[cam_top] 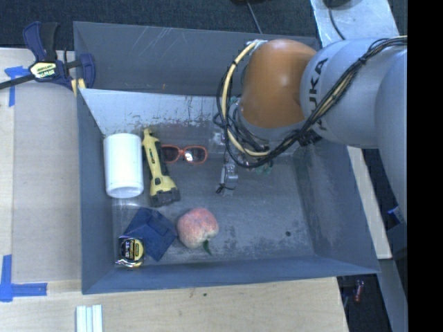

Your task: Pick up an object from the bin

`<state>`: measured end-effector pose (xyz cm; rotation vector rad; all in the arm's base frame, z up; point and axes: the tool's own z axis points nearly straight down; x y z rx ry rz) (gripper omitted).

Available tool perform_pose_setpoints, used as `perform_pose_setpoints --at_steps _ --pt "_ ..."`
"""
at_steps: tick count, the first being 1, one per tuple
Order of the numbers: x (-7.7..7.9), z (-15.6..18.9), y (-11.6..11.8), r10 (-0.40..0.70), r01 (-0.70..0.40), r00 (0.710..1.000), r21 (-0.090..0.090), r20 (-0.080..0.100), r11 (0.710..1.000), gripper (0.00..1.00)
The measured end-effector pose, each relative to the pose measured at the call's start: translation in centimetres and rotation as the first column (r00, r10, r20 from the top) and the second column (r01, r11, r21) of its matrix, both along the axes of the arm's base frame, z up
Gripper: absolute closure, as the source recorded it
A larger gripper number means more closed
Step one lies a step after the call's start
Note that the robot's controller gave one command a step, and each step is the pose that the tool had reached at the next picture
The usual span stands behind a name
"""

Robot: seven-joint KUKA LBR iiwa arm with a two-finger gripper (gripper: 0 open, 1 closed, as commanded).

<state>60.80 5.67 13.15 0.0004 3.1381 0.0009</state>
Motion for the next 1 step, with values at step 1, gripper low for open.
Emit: perform_pose_setpoints --at_steps 1 --pt "-7.18 -6.25 6.31 0.177 -0.177 0.984 0.002 -0.006 0.984 0.0"
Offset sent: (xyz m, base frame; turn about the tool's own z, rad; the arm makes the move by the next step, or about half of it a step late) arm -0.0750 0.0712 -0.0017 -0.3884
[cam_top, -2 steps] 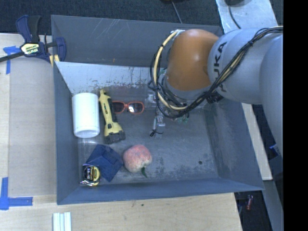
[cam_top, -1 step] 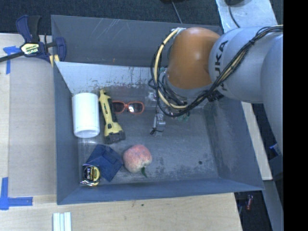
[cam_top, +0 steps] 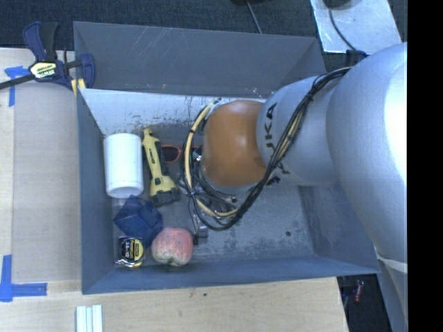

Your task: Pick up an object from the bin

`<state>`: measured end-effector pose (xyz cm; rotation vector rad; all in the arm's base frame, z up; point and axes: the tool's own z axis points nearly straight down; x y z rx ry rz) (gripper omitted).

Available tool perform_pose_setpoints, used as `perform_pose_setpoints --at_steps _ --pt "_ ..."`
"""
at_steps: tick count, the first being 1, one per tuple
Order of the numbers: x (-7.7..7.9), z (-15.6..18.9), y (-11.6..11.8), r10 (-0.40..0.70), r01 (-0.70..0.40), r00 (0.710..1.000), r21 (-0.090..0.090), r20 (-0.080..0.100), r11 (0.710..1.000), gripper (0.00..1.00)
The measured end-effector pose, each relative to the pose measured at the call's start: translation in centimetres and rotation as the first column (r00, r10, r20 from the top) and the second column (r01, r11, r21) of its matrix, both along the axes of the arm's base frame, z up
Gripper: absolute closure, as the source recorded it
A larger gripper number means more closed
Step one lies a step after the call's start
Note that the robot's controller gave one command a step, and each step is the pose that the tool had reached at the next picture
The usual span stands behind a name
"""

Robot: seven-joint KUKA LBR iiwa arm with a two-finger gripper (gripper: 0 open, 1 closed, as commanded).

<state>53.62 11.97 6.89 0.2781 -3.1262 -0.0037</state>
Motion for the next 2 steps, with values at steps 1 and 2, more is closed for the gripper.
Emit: perform_pose_setpoints --at_steps 1,2 --pt "-0.2 6.2 0.8 0.208 -0.208 0.978 -0.002 0.012 0.978 0.0" --pt "8.7 3.2 5.5 0.217 -0.217 0.976 -0.002 0.004 0.976 0.0"
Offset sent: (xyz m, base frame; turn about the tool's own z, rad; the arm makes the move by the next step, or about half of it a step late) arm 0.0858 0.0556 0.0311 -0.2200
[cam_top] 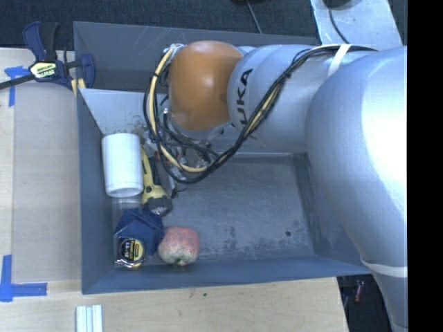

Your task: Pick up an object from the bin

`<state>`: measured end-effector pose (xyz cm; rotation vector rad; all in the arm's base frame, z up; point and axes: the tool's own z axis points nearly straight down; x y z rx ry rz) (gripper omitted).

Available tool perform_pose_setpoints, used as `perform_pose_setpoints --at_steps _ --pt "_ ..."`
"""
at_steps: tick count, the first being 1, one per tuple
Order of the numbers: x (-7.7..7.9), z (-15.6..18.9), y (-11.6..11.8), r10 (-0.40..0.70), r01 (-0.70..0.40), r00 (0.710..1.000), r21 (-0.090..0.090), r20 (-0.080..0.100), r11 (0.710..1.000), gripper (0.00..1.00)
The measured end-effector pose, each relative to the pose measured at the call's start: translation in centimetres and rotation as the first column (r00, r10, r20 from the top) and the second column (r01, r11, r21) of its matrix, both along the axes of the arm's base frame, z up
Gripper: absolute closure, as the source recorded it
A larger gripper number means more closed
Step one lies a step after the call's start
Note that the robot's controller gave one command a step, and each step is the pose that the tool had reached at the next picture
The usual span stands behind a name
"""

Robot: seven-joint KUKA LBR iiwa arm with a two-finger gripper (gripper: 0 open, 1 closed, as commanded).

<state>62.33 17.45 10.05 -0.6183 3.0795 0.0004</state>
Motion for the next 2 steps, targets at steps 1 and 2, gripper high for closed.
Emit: perform_pose_setpoints --at_steps 1,2 --pt "-7.9 -1.4 0.2 0.263 -0.262 0.964 -0.023 0.029 0.965 0.0" --pt "-2.4 -2.3 2.7 0.496 -0.497 0.868 -0.033 -0.027 0.867 1.0"
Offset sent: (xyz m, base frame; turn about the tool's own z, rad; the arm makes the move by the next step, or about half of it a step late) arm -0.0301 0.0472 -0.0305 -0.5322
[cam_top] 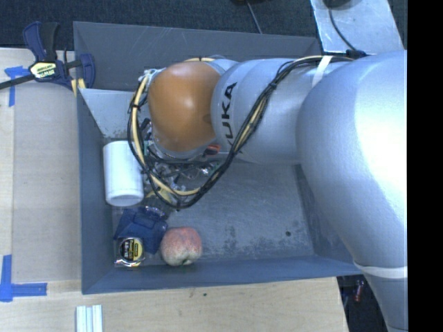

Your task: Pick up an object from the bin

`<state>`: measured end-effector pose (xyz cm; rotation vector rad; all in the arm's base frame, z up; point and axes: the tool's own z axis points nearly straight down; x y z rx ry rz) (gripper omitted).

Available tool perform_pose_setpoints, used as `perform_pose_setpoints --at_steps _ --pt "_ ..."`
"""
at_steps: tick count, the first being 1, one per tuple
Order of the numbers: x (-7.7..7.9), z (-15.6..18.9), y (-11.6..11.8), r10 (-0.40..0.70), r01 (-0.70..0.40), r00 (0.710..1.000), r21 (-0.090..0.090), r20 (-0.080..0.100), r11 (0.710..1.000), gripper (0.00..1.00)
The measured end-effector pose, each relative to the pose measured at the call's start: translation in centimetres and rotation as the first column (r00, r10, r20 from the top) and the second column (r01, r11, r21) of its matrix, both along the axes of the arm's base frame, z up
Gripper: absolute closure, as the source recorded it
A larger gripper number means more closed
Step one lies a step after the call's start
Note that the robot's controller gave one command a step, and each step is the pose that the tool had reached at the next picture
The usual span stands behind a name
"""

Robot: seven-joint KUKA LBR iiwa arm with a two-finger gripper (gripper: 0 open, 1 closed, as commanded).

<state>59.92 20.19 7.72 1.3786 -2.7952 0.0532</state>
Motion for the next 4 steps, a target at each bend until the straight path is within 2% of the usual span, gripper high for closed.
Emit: perform_pose_setpoints --at_steps 2,3,4 --pt "0.0 0.1 -0.1 -0.003 0.003 1.0 -0.001 -0.002 1.0 1.0" --pt "-0.3 2.2 -0.7 -0.009 0.009 1.0 -0.01 -0.012 1.0 1.0" --pt "-0.3 5.3 -0.3 -0.007 0.007 1.0 -0.004 -0.009 1.0 1.0"
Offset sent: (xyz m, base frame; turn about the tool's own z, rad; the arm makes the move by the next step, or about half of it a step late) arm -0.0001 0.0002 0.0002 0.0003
